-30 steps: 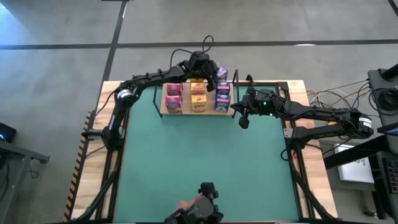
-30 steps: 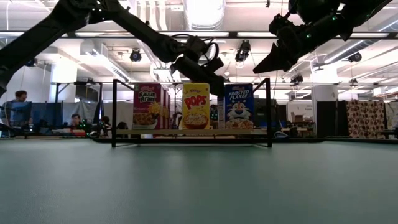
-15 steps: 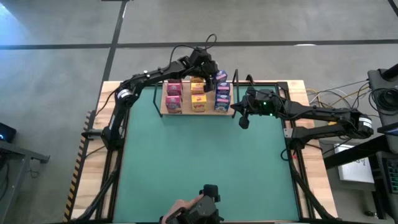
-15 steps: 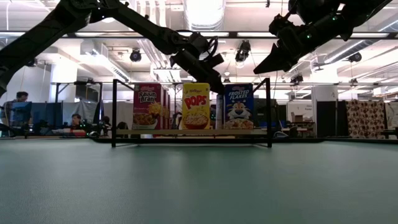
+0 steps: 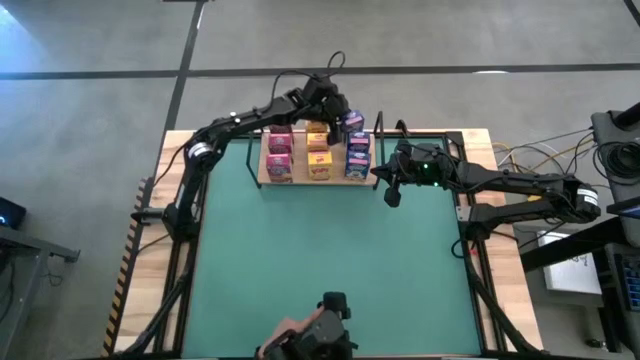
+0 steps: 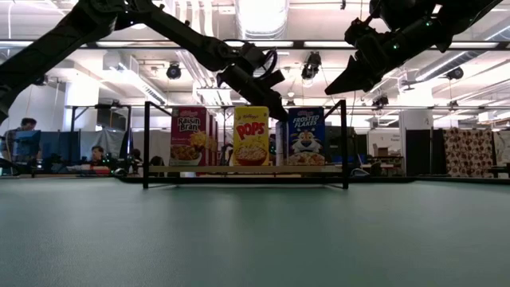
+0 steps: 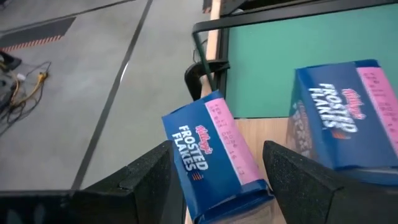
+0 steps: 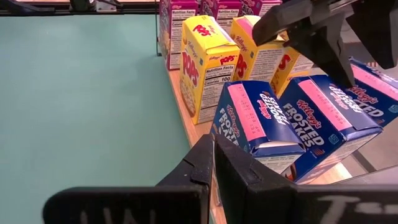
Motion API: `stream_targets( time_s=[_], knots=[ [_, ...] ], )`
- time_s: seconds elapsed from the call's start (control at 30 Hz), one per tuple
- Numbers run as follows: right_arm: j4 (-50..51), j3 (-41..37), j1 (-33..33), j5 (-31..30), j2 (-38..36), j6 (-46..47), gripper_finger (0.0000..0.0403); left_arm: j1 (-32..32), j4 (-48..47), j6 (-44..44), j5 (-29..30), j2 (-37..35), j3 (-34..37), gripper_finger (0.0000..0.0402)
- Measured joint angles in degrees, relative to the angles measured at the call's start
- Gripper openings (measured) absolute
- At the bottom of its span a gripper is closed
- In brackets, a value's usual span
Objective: Stack cereal on shelf
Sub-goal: Adjust the blue cereal boxes on the shelf
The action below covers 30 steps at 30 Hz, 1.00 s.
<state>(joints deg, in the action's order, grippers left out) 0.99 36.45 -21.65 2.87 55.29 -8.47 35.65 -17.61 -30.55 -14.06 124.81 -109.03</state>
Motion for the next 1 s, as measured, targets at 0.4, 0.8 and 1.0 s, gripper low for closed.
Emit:
stream_targets(
  time_s=[0.4,0.8,1.0],
  knots=[
    [0.0,0.0,0.0,0.0,0.0,0.0,0.0009,0.4,-1.7,8.2,0.1,0.2,-2.8,0.0233],
    [0.1,0.0,0.0,0.0,0.0,-0.1,0.0009,0.8,-3.0,7.3,0.0,2.3,-2.9,0.0280],
    [0.1,0.0,0.0,0.0,0.0,-0.1,0.0009,0.7,-3.0,4.1,-0.5,2.3,-2.9,0.0257]
  ],
)
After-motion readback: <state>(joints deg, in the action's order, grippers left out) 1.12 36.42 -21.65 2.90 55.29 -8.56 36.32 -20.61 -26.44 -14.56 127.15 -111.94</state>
